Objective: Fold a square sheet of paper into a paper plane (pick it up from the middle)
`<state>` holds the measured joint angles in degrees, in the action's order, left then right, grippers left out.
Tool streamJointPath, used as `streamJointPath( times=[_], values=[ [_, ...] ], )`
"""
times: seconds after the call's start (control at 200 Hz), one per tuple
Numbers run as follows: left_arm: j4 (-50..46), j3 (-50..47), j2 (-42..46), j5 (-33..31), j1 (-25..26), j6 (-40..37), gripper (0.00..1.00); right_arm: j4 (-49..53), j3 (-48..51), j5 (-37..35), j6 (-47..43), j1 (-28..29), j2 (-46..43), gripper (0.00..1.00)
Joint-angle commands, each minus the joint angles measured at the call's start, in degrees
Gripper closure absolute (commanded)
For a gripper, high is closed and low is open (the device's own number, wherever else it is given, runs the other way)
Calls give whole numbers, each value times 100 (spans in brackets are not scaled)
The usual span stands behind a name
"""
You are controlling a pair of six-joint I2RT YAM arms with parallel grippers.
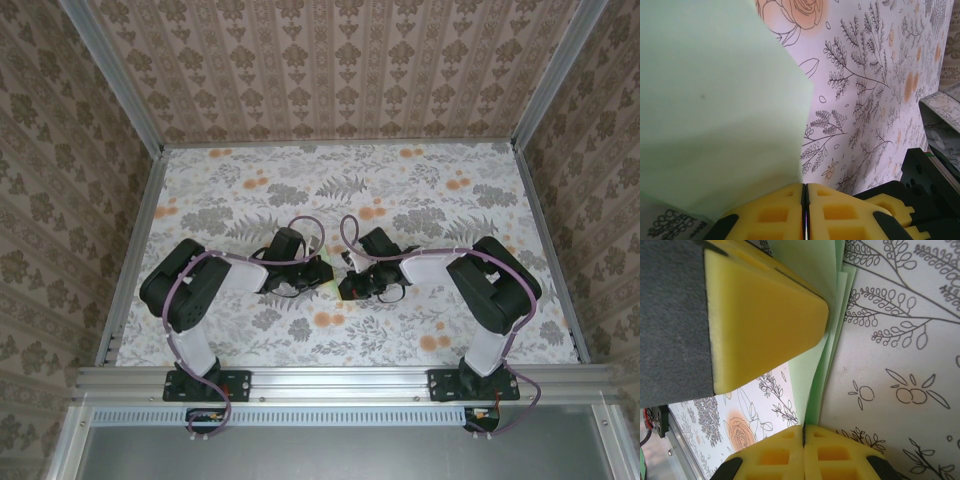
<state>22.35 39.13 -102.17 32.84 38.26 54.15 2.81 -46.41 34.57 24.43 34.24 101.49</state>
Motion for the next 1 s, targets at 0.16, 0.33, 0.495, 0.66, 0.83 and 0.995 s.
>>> streamJointPath(
  times=[0.16,0.33,0.495,0.66,0.83,0.995],
  values=[
    [-489,129,-185,-161,15,-185,89,217,-87,-50,139,-40,-81,82],
    [-610,91,-188,-194,15,-194,89,15,93,-343,278,-48,-778,68],
    [-637,104,-197,-203,15,-195,89,-18,151,-367,207,-15,-1020,73],
    [-694,105,-198,-254,15,-168,90,47,-127,-194,163,152,-675,89],
    [-688,103,-207,-261,14,-124,91,-197,-140,-249,241,171,-392,95],
    [-676,112,-224,-244,15,-107,91,-153,-249,-218,243,171,-168,97]
  ],
)
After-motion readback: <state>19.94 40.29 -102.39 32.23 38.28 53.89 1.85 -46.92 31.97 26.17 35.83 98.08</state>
